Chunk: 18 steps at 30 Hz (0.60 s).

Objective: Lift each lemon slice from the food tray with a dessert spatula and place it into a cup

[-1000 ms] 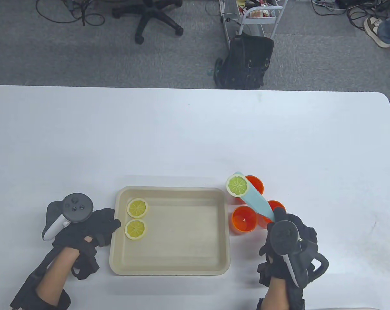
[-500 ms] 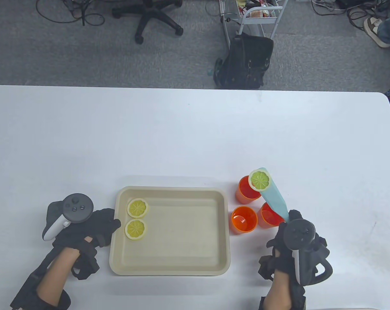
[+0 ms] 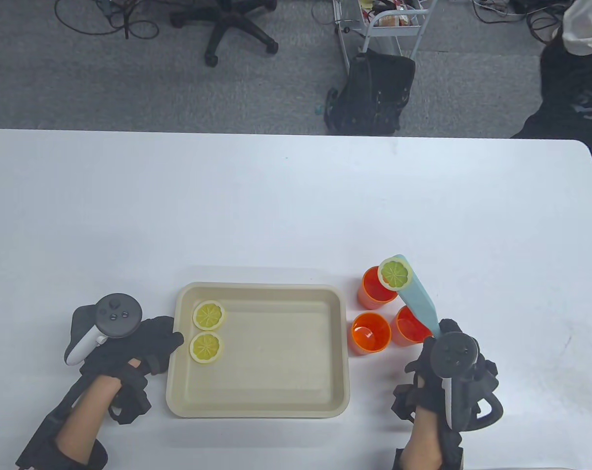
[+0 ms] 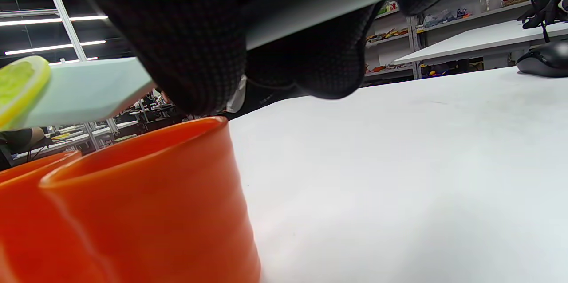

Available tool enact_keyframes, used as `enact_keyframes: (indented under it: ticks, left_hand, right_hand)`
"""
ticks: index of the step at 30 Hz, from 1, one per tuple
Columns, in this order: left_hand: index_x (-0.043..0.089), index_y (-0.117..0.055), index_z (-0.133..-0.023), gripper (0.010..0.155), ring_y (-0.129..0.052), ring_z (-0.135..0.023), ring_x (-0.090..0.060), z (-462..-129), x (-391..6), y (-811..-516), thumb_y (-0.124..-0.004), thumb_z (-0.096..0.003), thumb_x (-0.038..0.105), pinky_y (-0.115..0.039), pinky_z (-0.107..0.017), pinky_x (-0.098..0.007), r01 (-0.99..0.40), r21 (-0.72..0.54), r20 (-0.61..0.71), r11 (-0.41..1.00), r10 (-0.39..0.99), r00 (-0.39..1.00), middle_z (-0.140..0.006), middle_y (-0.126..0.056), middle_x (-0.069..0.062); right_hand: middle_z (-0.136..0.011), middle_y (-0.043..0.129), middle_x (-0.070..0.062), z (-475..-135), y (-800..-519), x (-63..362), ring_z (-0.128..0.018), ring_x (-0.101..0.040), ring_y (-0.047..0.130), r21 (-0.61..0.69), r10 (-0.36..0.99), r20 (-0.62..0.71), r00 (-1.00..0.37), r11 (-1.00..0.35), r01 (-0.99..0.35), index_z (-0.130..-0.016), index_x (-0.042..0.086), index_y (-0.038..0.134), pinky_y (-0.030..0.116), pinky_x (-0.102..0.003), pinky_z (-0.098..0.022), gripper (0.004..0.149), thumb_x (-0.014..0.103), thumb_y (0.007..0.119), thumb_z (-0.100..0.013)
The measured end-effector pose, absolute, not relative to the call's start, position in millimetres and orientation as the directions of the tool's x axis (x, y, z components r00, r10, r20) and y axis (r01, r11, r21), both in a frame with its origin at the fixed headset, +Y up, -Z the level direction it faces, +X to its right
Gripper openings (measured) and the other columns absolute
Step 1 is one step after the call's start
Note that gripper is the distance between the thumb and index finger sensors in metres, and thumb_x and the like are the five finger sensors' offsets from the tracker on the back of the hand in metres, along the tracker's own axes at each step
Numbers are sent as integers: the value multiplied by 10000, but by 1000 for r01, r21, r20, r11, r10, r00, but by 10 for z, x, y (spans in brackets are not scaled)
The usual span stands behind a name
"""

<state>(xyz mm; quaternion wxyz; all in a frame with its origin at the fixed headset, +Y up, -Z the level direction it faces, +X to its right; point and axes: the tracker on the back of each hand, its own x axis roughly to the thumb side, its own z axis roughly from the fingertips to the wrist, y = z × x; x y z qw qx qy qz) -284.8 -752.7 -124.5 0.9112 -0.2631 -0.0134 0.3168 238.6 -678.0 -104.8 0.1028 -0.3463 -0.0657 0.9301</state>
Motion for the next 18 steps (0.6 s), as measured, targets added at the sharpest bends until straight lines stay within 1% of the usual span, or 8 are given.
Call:
enact_keyframes:
  ticks: [6,13,18]
  left_hand:
    - [75,-706,-1019,598,-1080,-473,-143,-1246,-2846,-7527,-798,-572,461,-905,-457,-428,-570,-489,-143,661,584,799,-669,-1001,21]
    - [75,-705,-1020,598,-1080,-475,-141,-1245,-2844,-7529,-796,-573,462,-904,-458,-427,-568,-488,-141,662,582,801,-669,-1001,21]
    - [74,-706,-1019,597,-1080,-473,-143,-1244,-2842,-7529,-796,-574,461,-903,-457,-429,-568,-488,-142,663,582,801,-669,-1001,20]
  right_hand:
    - [-841,887,-66,-1050,-6782,2384,-715,-258,960,-191,228,-636,-738,-972,-135,-904,240,842,484,-685,-732,522,290,994,-407]
    - [-850,878,-73,-1048,-6783,2377,-723,-263,954,-196,230,-635,-737,-971,-134,-917,234,830,483,-685,-733,526,296,979,-417]
    - [-859,874,-73,-1030,-6748,2323,-730,-264,953,-218,259,-591,-764,-963,-158,-926,237,822,478,-685,-734,528,307,968,-424]
